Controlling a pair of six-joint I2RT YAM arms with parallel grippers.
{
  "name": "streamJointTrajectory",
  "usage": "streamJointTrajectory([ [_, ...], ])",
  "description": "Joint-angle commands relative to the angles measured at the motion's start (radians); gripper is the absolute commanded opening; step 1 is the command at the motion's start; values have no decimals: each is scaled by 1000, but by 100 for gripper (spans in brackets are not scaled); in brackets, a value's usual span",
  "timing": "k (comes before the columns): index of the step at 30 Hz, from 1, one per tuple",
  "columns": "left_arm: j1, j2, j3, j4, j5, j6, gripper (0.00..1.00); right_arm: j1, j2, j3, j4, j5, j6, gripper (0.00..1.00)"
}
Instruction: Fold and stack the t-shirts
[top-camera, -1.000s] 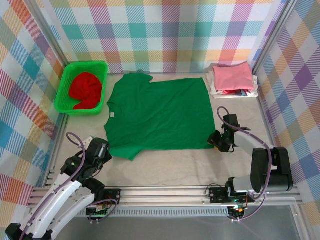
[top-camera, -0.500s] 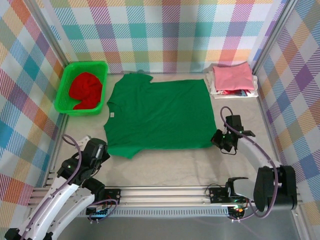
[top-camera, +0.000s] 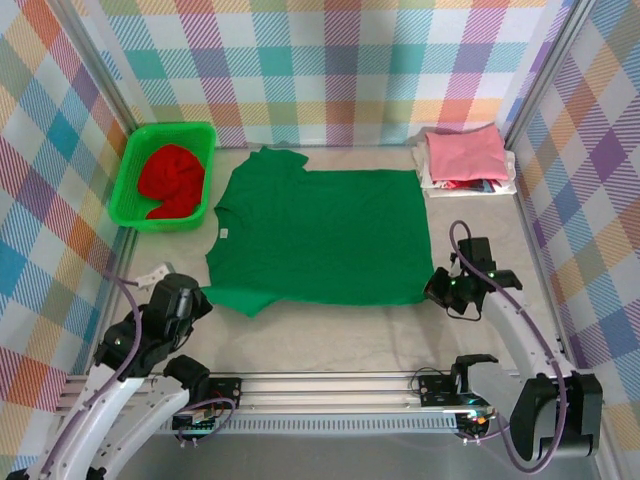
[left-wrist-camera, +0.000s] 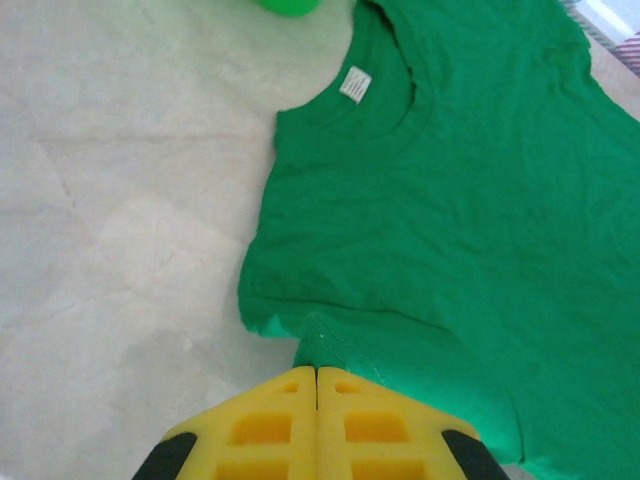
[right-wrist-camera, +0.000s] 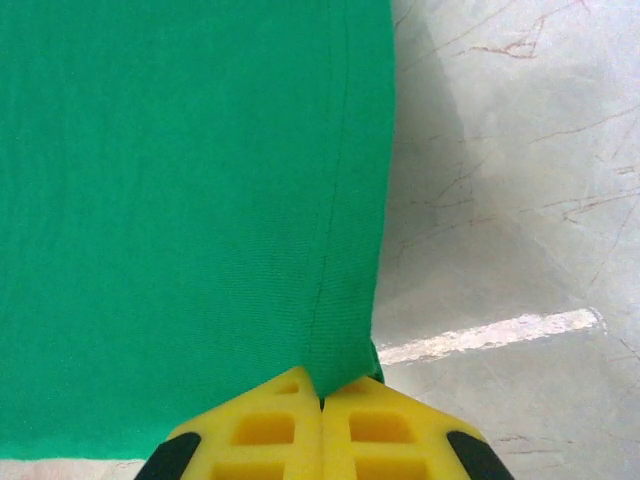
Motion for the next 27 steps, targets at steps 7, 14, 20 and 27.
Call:
streamJointTrajectory([
  [7, 183, 372, 218, 237, 138, 298, 0, 3, 241, 200, 76, 13, -70, 0],
  [14, 284, 572, 307, 294, 264, 467, 0, -2, 411, 321, 89, 30, -121, 0],
  [20, 286, 713, 393, 300, 286, 547, 0, -7, 510, 394, 84, 46, -145, 0],
  [27, 296, 776, 444, 314, 227, 593, 0, -12, 568, 434, 102, 58, -144, 2],
])
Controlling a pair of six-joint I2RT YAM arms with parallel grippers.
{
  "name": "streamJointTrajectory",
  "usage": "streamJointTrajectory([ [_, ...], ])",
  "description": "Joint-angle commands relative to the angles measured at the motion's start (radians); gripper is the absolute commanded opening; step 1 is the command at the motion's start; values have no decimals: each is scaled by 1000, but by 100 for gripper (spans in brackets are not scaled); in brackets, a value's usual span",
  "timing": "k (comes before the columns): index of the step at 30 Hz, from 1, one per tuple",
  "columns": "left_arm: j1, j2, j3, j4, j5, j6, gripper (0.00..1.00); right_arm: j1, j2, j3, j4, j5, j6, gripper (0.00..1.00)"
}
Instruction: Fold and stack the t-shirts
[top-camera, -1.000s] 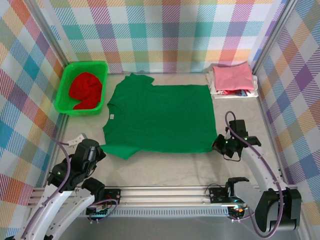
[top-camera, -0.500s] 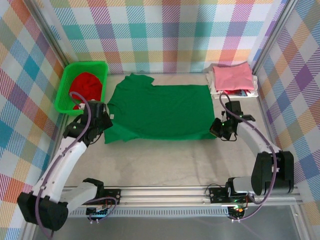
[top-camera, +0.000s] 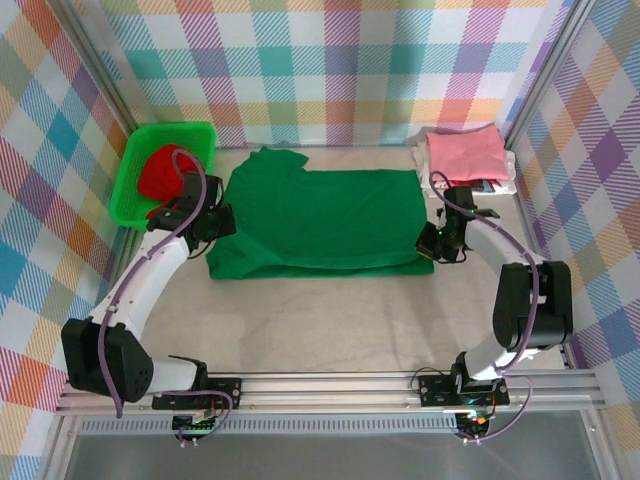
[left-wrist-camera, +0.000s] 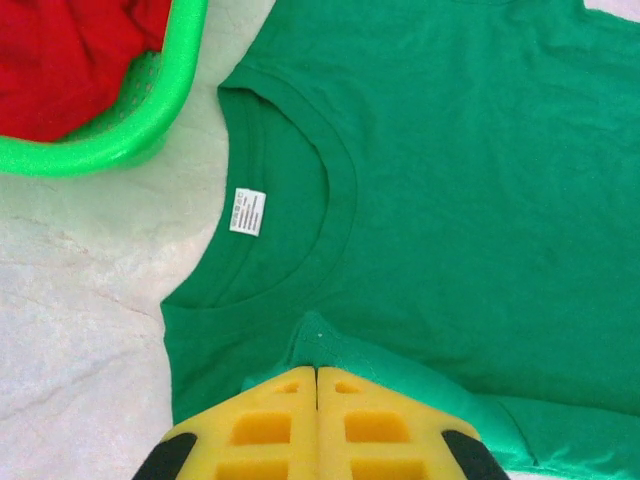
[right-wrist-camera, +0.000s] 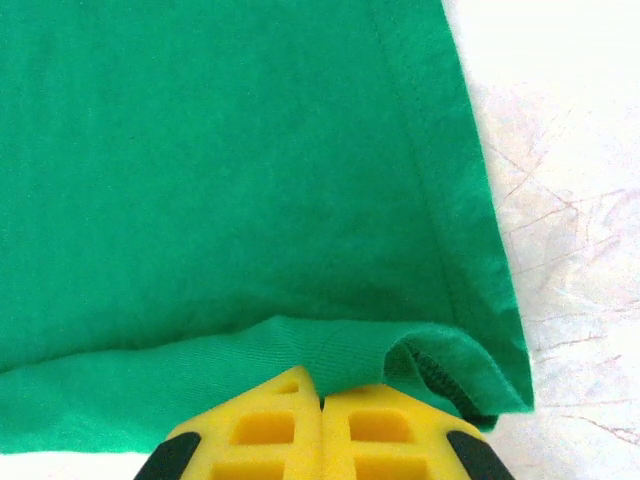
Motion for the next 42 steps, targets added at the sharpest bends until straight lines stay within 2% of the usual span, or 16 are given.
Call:
streamJointTrajectory([
  [1, 21, 27, 56, 16, -39, 53, 0, -11, 36, 53, 8, 11, -21, 2],
  [6, 28, 96, 96, 66, -44, 84, 0, -12, 104, 112, 28, 16, -20, 5],
  [10, 28, 256, 239, 86, -8, 140, 0, -22, 179, 203, 29, 20, -11, 19],
  [12, 28, 365, 353, 88, -43, 158, 0, -28, 235, 282, 24, 36, -13, 25],
  [13, 27, 416, 415, 84, -63, 168, 9, -32, 266, 333, 7, 50, -18, 29],
  [15, 28, 538, 583, 57, -100, 198, 48, -43, 332, 453, -47, 51, -26, 35],
  [16, 27, 587, 665, 22, -100, 209, 47, -46, 345, 494, -68, 40, -28, 37],
  [17, 25, 631, 746, -13, -90, 224, 38, -46, 347, 521, -76, 32, -31, 37],
  [18, 19, 657, 798, -36, -91, 226, 38, -46, 331, 523, -63, 25, -29, 37],
  [19, 14, 661, 819, -45, -94, 223, 44, -44, 310, 510, -47, 13, -28, 37],
  [21, 0, 635, 795, -58, -93, 197, 57, -40, 252, 456, -14, -24, -26, 38],
  [25, -38, 502, 560, -35, -67, 104, 58, 2, 127, 272, 90, -96, -37, 42],
  [29, -84, 384, 279, 21, -11, 12, 52, 56, 52, 125, 149, -71, -67, 42],
  [32, -89, 316, 131, 71, 44, -32, 53, 63, 39, 81, 121, -44, -57, 42],
  [36, -89, 323, 88, 73, 91, -29, 54, 64, 72, 58, 105, -1, -40, 43],
  [42, -89, 390, 101, 91, 96, -65, 54, 65, 99, 52, 198, -63, 5, 43],
])
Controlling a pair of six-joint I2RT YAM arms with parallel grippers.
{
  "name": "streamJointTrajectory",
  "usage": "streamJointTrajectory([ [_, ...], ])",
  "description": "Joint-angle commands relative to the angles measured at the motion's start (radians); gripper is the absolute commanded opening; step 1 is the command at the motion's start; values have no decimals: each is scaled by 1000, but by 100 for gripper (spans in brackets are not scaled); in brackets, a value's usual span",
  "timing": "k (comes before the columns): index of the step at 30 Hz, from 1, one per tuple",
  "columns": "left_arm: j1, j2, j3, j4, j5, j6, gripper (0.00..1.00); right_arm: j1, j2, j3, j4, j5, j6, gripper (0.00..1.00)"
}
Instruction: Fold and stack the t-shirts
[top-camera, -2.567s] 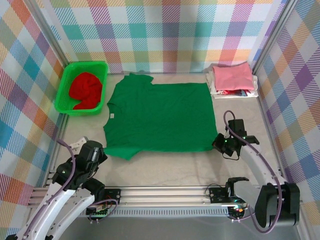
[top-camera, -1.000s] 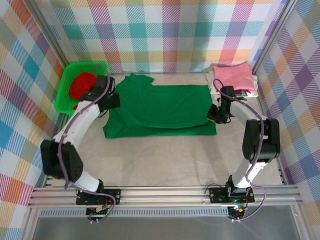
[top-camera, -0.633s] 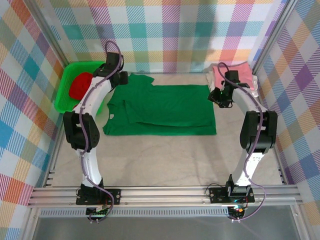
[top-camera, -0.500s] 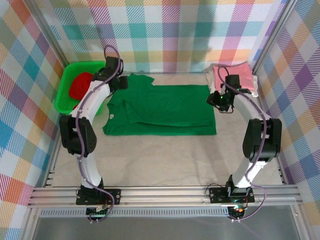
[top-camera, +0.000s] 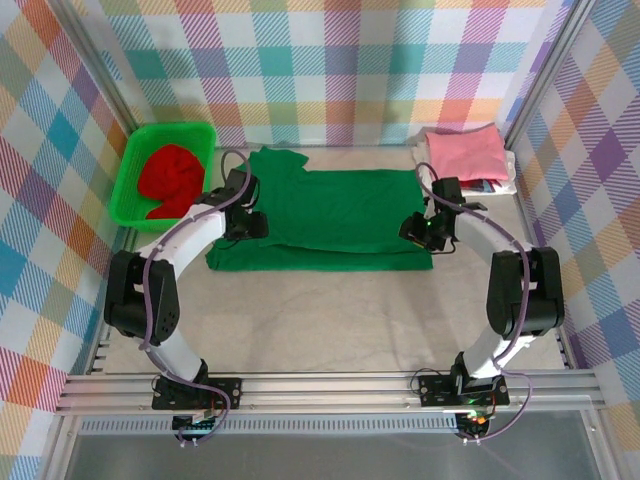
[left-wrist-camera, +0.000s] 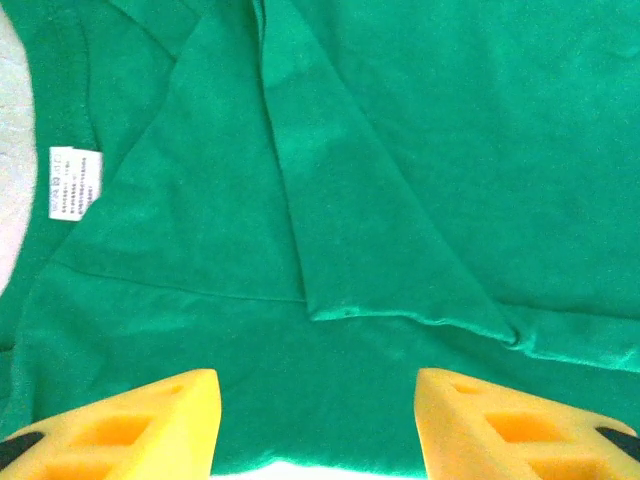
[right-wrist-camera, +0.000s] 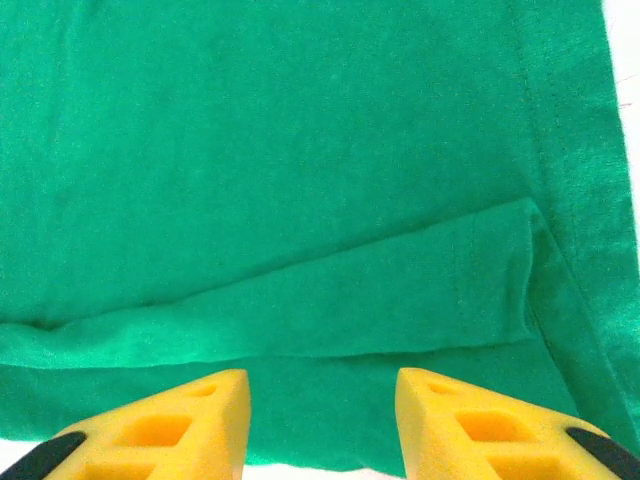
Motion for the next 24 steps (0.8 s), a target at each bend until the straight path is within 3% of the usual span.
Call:
streamJointTrajectory([
  [1, 5, 55, 19, 37, 16, -38, 54, -2, 19, -1, 69, -37, 30, 43],
  [12, 4, 205, 43, 102, 45, -112, 52, -1, 17, 46, 93, -38, 23, 43],
  [19, 2, 251, 46, 127, 20, -113, 39, -1, 30, 51, 91, -33, 20, 44],
  [24, 1, 258, 51, 127, 10, -113, 22, -1, 37, 51, 92, -35, 19, 45],
])
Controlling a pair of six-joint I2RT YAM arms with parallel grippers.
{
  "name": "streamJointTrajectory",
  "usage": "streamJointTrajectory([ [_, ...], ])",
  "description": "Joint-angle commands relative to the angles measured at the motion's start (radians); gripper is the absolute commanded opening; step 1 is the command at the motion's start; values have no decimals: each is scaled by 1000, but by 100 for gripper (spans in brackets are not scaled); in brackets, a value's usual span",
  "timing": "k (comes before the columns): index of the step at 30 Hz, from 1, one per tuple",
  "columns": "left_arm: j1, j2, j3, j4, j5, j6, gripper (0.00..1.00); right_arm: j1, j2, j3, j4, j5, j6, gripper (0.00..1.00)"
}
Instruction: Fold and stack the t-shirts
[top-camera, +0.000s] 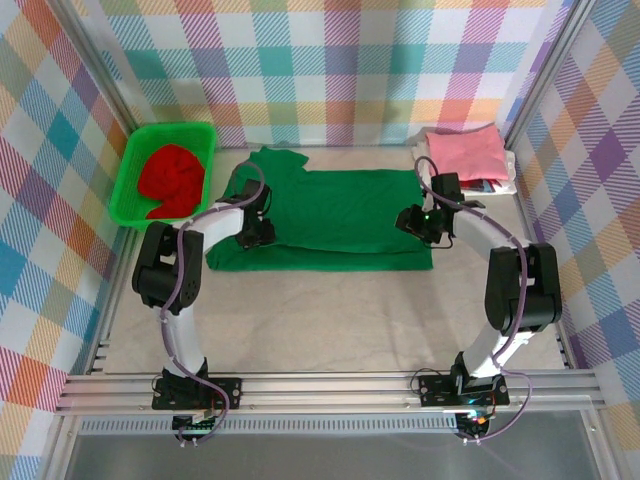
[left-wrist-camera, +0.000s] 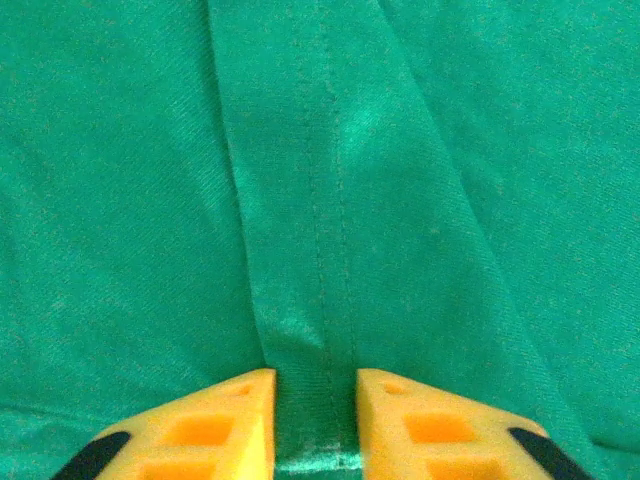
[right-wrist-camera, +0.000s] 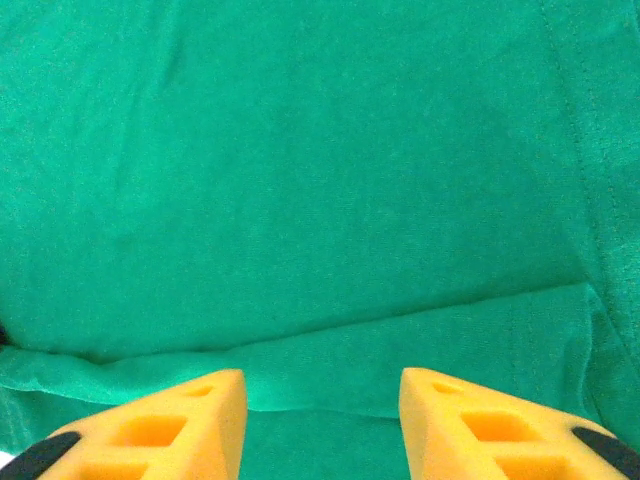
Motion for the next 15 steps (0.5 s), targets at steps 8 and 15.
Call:
streamJointTrajectory([
  [8, -1, -9, 43, -4, -55, 0, 0, -1, 17, 28, 16, -14, 0, 46],
  [15, -10, -12, 73, -9, -75, 0, 0, -1, 13, 31, 10, -13, -2, 46],
])
